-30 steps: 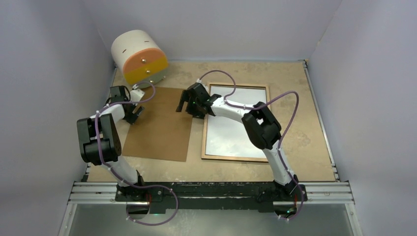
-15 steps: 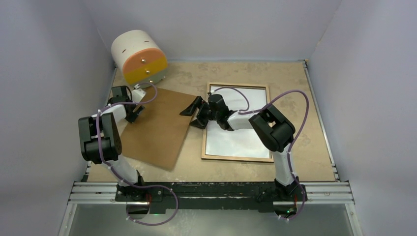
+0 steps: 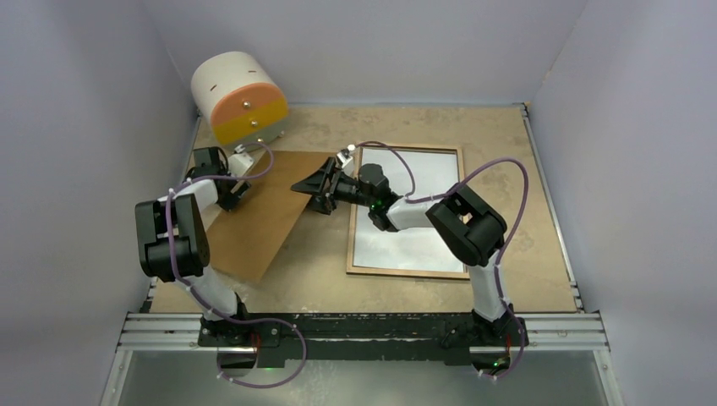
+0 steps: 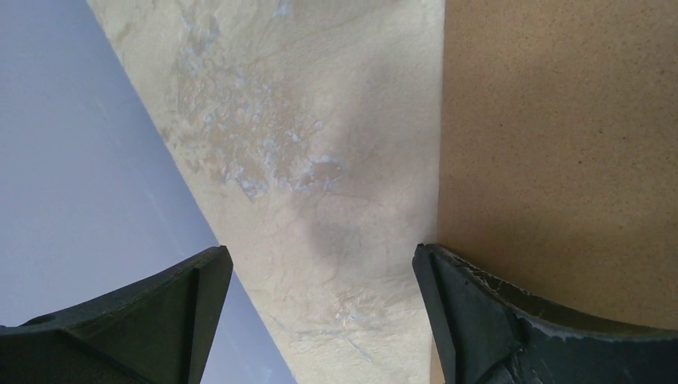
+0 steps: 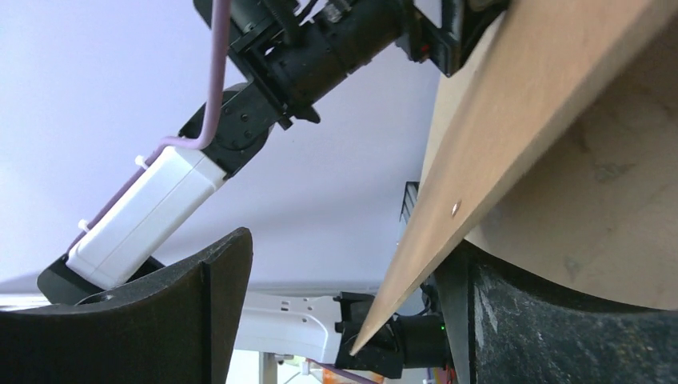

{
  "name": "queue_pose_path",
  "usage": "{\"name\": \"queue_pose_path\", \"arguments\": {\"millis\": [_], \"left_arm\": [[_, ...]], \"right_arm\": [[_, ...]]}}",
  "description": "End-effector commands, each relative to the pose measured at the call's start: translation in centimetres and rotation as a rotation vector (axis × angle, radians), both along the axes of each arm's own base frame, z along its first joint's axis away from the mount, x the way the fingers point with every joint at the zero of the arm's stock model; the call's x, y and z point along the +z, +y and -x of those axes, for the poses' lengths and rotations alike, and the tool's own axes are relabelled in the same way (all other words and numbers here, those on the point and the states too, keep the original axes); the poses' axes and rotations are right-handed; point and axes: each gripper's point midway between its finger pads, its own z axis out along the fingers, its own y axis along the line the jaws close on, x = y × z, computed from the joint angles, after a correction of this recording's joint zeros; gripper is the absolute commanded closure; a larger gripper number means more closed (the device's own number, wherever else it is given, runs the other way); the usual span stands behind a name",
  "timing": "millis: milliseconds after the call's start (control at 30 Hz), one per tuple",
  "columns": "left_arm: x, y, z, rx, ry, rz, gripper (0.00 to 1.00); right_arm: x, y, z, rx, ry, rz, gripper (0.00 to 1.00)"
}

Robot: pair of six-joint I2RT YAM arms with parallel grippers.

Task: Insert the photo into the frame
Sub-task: Turn over the photo frame item at the center of the board.

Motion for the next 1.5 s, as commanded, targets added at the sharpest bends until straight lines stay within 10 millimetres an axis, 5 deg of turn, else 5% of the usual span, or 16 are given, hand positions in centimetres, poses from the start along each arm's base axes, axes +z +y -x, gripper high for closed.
{"name": "queue_pose_path", "arguments": {"millis": [0,133,300,500,700,867,1000,1200,1467], "left_arm": [[-6.1,-5.9,7.7,-0.071,0.334,0.249,0.07],[-5.1,-6.0,7.6,-0.084,0.322,0.243,0.07],[-2.3,-7.3,6.6,-0.130,0.269,0.275,0.06],[4.3,-11.7,4.4,-0.259,0.128,0.333,0.05],[14.4,-17.9,3.7,-0.514,-0.063,0.454,0.02],[23.0,-22.2,6.3,-0.814,-0.282,0.497,0.00],[27.3,-23.3,9.0,-0.966,-0.368,0.454,0.01],[29.1,-23.4,12.6,-1.121,-0.425,0.325,0.01],[26.6,-23.8,15.3,-1.328,-0.534,0.119,0.02]], "right_arm": [[5.5,1.1,0.6,0.032,-0.127,-0.074,0.19],[4.1,0.4,-0.4,-0.042,-0.105,0.079,0.30],[1.8,-1.4,-1.6,-0.147,-0.042,0.297,0.59],[0.9,-3.3,-0.9,-0.175,0.066,0.400,1.00],[5.6,-6.9,-2.9,-0.272,0.058,0.363,1.00],[10.2,-11.2,-5.6,-0.344,0.051,0.301,1.00],[13.3,-13.7,-6.9,-0.367,0.067,0.223,1.00],[15.8,-15.2,-8.3,-0.373,0.096,0.134,1.00],[17.0,-14.5,-8.7,-0.341,0.145,0.005,1.00]]}}
